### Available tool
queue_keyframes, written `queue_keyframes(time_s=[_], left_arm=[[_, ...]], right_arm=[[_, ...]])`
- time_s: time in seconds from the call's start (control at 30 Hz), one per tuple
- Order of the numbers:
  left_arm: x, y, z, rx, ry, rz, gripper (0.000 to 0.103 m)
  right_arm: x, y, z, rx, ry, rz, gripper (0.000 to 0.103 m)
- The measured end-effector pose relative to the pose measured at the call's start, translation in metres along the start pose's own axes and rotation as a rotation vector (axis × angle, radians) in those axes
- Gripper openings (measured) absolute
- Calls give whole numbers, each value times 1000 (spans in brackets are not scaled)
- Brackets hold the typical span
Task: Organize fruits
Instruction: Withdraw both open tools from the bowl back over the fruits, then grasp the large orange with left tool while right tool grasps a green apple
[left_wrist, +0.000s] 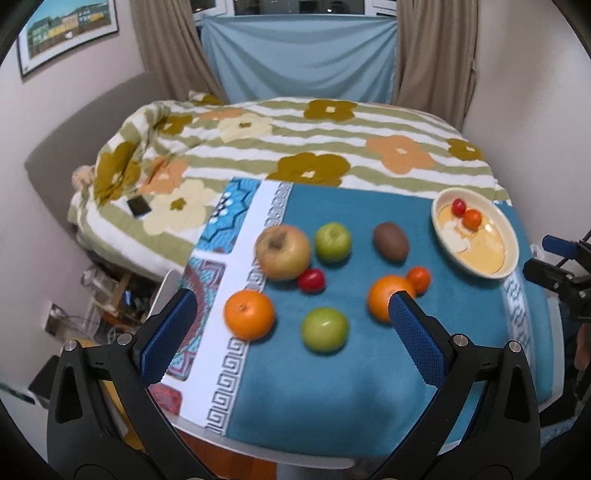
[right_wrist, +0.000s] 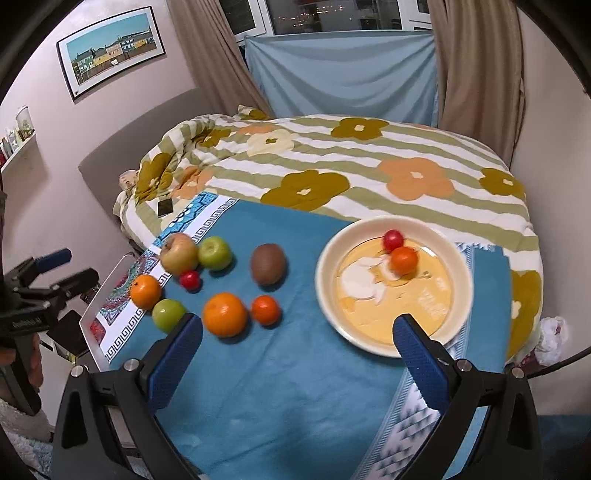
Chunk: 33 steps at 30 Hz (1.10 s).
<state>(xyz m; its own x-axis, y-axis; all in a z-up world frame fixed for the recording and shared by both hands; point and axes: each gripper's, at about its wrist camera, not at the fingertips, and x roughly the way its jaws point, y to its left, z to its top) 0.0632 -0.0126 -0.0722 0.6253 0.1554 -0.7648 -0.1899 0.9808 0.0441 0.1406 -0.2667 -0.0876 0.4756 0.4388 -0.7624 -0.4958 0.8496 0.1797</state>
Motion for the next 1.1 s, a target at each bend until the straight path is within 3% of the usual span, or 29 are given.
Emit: queue_keyframes(time_s=[0.47, 0.8, 1.1], left_arm=[[67, 66, -26, 232, 89, -175, 103], [119, 74, -24, 351, 125, -289, 103], [141, 64, -29, 437, 156, -340, 103]], right_arm=[[57, 95, -28, 55, 56, -24, 103], [101, 129, -43, 84, 106, -50, 103], [124, 144, -49, 111, 143, -72, 101]])
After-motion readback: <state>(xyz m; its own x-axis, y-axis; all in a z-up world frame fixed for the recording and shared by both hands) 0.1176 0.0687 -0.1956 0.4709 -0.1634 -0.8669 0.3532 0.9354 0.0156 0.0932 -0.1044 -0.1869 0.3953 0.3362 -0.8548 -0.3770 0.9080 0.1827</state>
